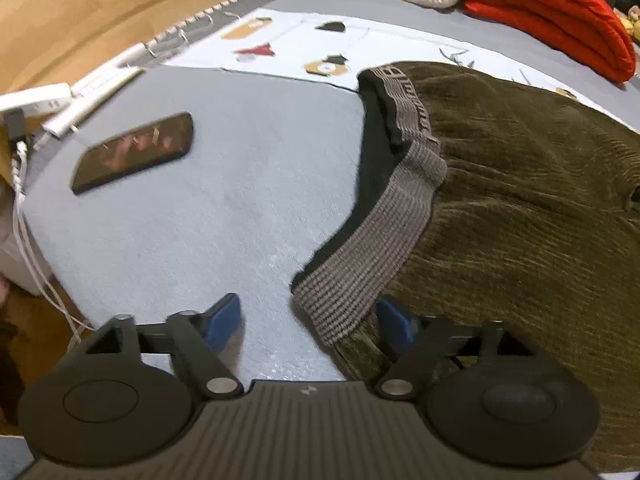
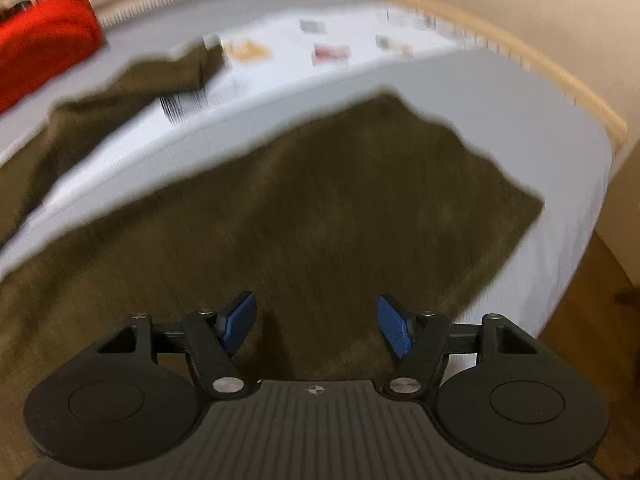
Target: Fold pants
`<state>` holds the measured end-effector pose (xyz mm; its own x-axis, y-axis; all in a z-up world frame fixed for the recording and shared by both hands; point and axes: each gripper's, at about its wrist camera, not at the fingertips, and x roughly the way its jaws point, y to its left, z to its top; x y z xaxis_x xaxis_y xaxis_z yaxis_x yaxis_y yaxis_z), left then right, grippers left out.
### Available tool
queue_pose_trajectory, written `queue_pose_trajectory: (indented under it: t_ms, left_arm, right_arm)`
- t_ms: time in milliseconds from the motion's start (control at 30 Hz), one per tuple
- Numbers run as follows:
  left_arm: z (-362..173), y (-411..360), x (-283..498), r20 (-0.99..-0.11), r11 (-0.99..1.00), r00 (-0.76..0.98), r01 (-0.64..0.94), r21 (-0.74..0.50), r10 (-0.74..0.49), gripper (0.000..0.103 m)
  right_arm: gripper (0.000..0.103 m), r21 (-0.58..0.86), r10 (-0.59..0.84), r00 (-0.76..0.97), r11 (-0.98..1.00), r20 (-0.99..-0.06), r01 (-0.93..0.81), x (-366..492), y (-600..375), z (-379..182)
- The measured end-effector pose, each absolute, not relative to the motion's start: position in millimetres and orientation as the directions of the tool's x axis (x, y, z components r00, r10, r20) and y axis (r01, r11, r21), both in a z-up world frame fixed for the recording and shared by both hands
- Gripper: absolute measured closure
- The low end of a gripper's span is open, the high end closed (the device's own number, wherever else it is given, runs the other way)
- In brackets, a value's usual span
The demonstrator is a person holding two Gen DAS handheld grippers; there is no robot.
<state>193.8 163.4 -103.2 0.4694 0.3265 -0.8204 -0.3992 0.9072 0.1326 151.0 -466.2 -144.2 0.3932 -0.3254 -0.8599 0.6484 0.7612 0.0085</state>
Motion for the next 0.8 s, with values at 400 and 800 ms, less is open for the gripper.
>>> queue_pose_trajectory:
  t_ms: [400, 800]
  left_arm:
    - [-32, 155, 256, -0.654, 0.932, 0.669, -0.315, 0.182, 0.353, 0.0]
    - [-68, 189, 402, -0.604, 0.973, 0.768, -0.224, 0.061, 0.214, 0.0]
  right_arm:
    - [0.032, 0.299, -0.346, 0.502, 0.496, -0.793, 0.815, 130, -507, -131]
    - [0.032, 0.345, -0.295, 0.611, 0.613, -0.735, 0.711, 228, -447, -119]
